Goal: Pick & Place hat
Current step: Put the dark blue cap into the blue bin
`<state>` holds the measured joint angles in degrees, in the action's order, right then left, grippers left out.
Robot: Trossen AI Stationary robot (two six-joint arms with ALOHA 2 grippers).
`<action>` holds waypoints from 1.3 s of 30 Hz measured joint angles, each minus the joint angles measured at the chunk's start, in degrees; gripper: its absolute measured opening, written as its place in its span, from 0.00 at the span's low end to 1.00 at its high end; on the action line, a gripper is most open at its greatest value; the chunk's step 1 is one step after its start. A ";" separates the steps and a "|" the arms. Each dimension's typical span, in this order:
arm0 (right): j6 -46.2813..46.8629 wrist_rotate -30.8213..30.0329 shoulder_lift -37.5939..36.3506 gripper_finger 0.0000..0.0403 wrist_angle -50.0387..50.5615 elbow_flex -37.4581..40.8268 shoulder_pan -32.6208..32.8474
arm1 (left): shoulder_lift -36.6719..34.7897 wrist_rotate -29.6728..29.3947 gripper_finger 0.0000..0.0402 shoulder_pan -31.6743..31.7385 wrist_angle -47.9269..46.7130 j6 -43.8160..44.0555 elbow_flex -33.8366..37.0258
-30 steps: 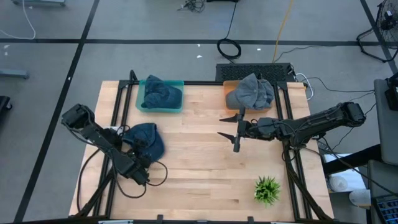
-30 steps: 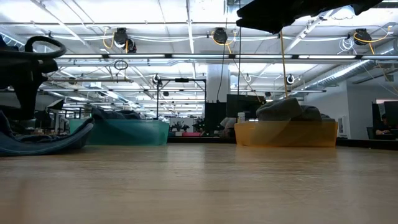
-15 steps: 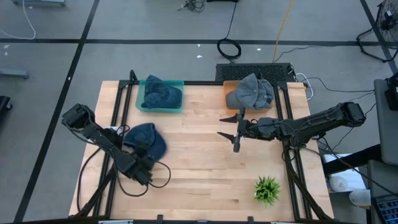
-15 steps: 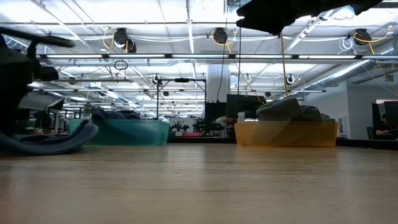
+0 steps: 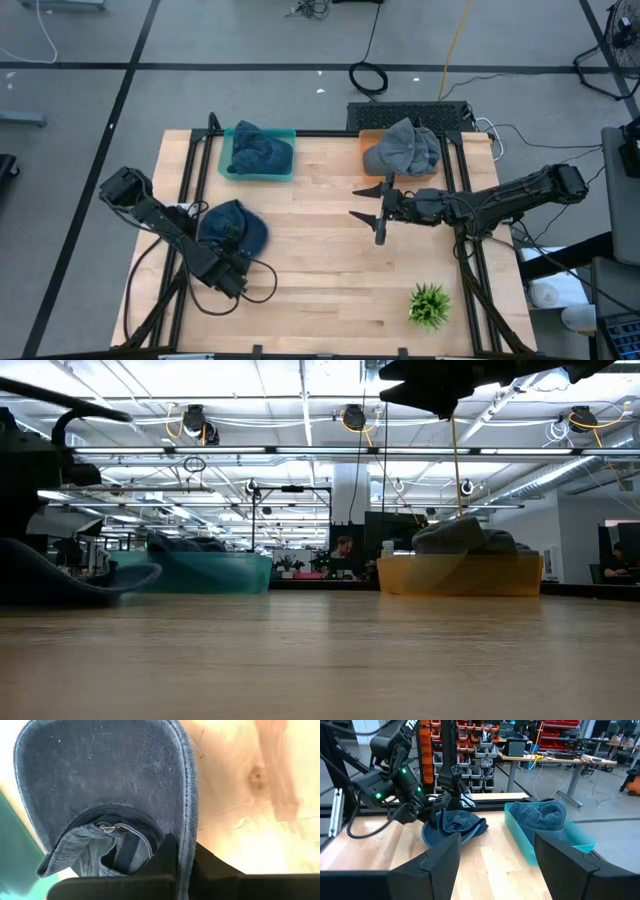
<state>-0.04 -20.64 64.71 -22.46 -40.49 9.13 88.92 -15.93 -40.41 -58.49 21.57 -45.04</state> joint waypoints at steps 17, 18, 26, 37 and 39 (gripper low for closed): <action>-0.19 0.00 0.00 0.60 0.10 0.00 0.00 | 0.07 -15.58 0.02 -0.06 -4.65 -6.26 -23.58; -0.19 0.02 0.00 0.60 0.11 0.00 -0.01 | 0.07 -17.25 0.02 -0.06 -4.66 -6.90 -25.09; 5.53 8.68 0.00 0.68 0.10 0.00 0.02 | 0.07 -32.78 0.02 -0.06 -4.87 -12.32 -33.27; 1.19 10.29 0.00 0.71 0.04 0.00 0.00 | -8.06 -38.24 0.02 -0.21 -0.34 -15.61 -32.86; 0.88 10.29 0.00 0.71 0.04 0.00 0.00 | -10.06 -38.26 0.02 -0.19 1.12 -16.66 -32.00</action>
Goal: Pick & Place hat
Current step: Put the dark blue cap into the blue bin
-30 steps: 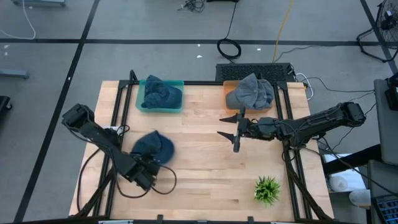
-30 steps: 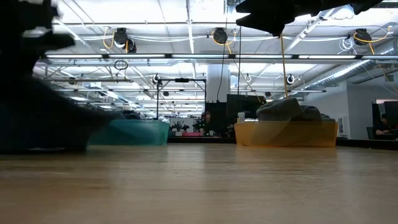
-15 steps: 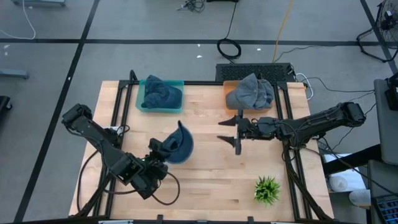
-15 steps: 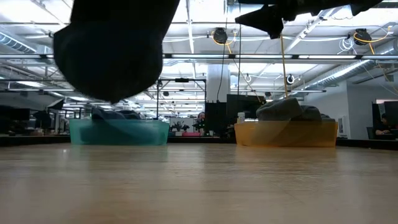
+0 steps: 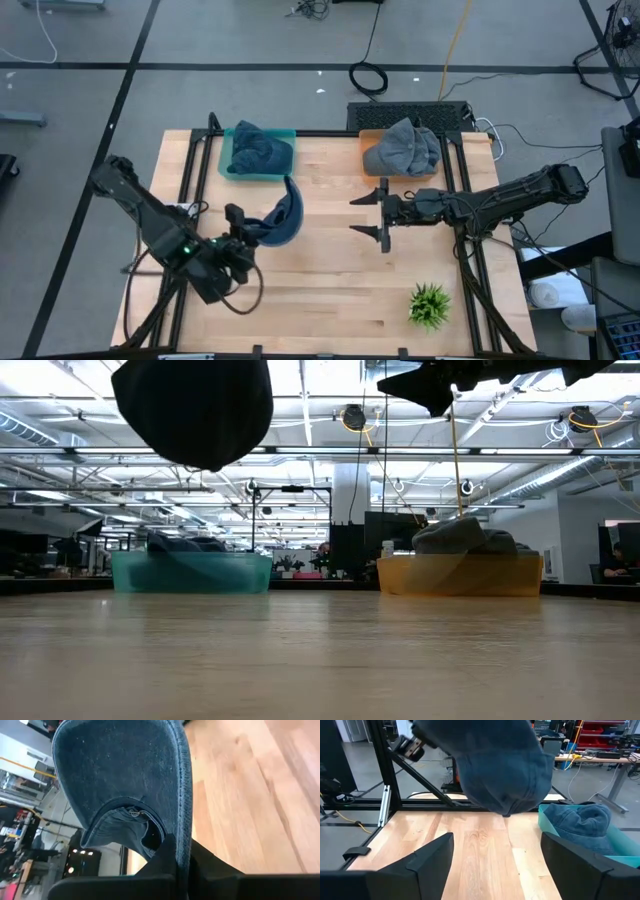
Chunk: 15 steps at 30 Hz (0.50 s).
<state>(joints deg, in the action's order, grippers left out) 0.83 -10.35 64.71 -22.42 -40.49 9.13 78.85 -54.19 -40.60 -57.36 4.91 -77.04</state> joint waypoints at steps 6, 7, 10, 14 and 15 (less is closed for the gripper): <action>-0.09 0.00 0.00 0.70 0.00 -0.02 -0.02 | -6.80 2.45 0.02 -0.02 11.79 -8.13 5.53; -0.08 0.00 0.00 0.70 -0.03 0.00 -0.02 | -7.97 2.87 0.02 -0.02 14.56 -10.03 6.88; -0.02 0.02 0.00 0.70 -1.32 0.00 -0.02 | -11.80 4.62 0.02 -0.02 22.05 -15.63 11.32; 1.71 1.67 0.00 0.70 -5.02 -0.01 -0.02 | -16.84 7.50 0.02 0.02 32.36 -20.90 17.75; 2.83 1.85 0.00 0.70 -6.09 -0.01 -0.02 | -18.06 8.16 0.02 0.02 34.96 -22.36 19.46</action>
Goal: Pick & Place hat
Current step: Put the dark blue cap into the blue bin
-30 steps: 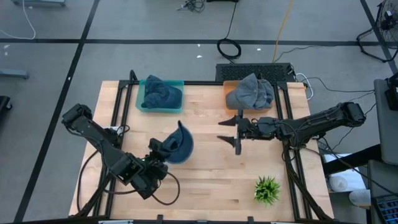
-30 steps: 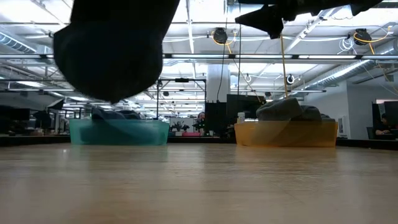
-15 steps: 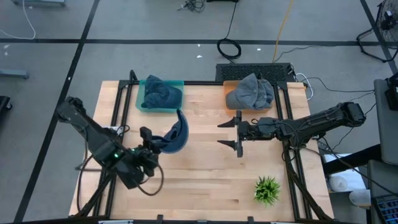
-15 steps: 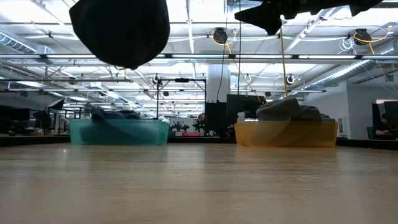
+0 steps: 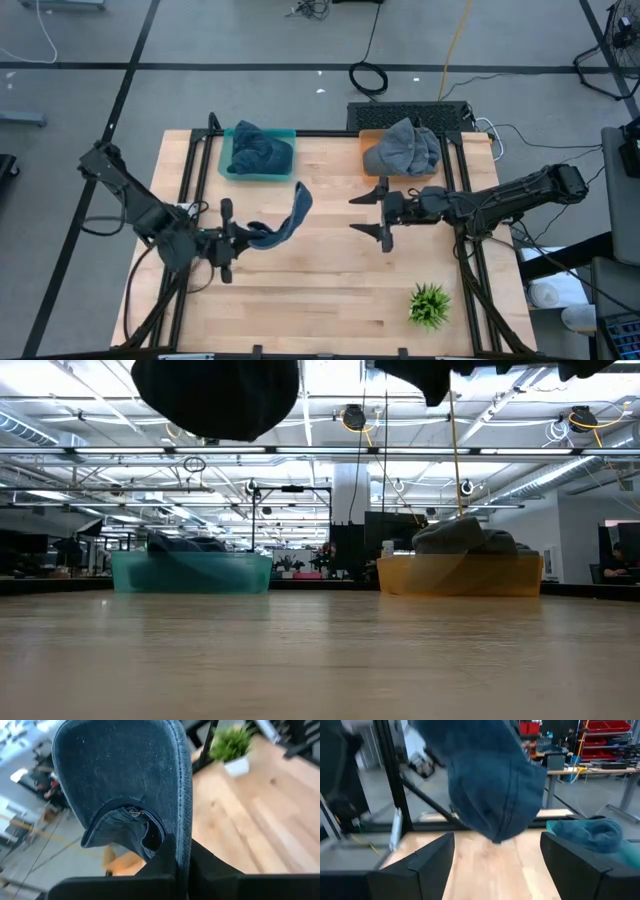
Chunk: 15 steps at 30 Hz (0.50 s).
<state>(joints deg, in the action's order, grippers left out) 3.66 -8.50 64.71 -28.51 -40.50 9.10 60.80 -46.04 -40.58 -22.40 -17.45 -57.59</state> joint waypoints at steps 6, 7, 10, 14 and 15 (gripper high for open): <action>2.53 1.26 0.00 0.71 -3.04 -0.02 0.02 | -6.59 3.33 0.02 0.00 13.16 -5.91 8.94; 2.53 1.23 0.00 0.72 -3.00 -0.02 0.00 | -7.54 4.05 0.02 0.00 14.59 -6.85 10.13; 2.72 1.16 0.00 0.74 -3.01 -0.02 0.00 | -10.08 7.11 0.02 0.02 19.52 -9.97 13.01; 2.75 1.01 0.00 0.76 -3.00 -0.02 0.00 | -12.36 9.77 0.02 0.00 24.07 -12.97 14.86; 2.75 1.01 0.00 0.76 -3.02 -0.02 0.00 | -12.66 10.09 0.02 0.00 25.01 -13.54 15.20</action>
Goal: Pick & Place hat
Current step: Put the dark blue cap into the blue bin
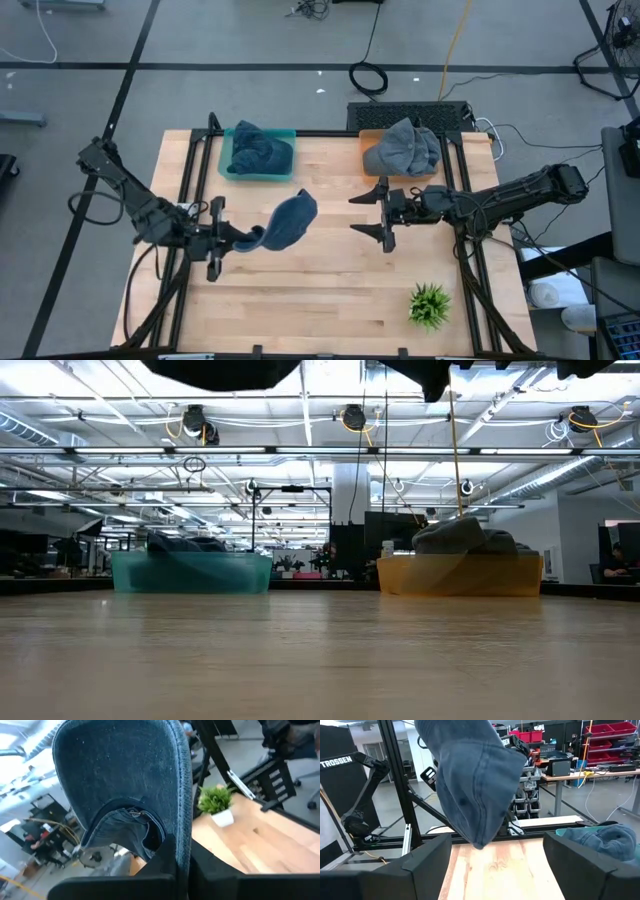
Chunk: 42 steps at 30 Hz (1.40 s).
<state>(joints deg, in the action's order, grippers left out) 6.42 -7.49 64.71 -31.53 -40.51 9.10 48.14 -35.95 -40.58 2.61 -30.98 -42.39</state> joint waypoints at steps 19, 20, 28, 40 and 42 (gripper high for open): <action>3.39 9.02 10.99 0.75 -20.55 0.00 0.02 | 0.49 18.50 0.02 8.34 14.35 -7.85 2.09; 3.32 8.83 11.95 0.75 -22.04 0.00 0.02 | 0.78 18.71 0.02 8.84 14.86 -7.90 2.09; 3.32 7.32 19.21 0.74 -32.19 -0.02 0.04 | 2.60 18.89 0.02 11.45 20.48 -10.57 2.11; 3.39 -1.67 21.49 0.73 -41.06 0.00 0.75 | 5.41 18.87 0.02 14.67 25.29 -11.81 2.09; 3.39 -1.54 21.49 0.73 -41.18 0.00 0.72 | 6.69 18.91 0.02 15.17 26.99 -12.37 2.09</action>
<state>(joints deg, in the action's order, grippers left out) 9.80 -9.03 86.19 -72.71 -40.51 9.83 54.83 -17.04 -25.40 29.60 -43.36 -40.29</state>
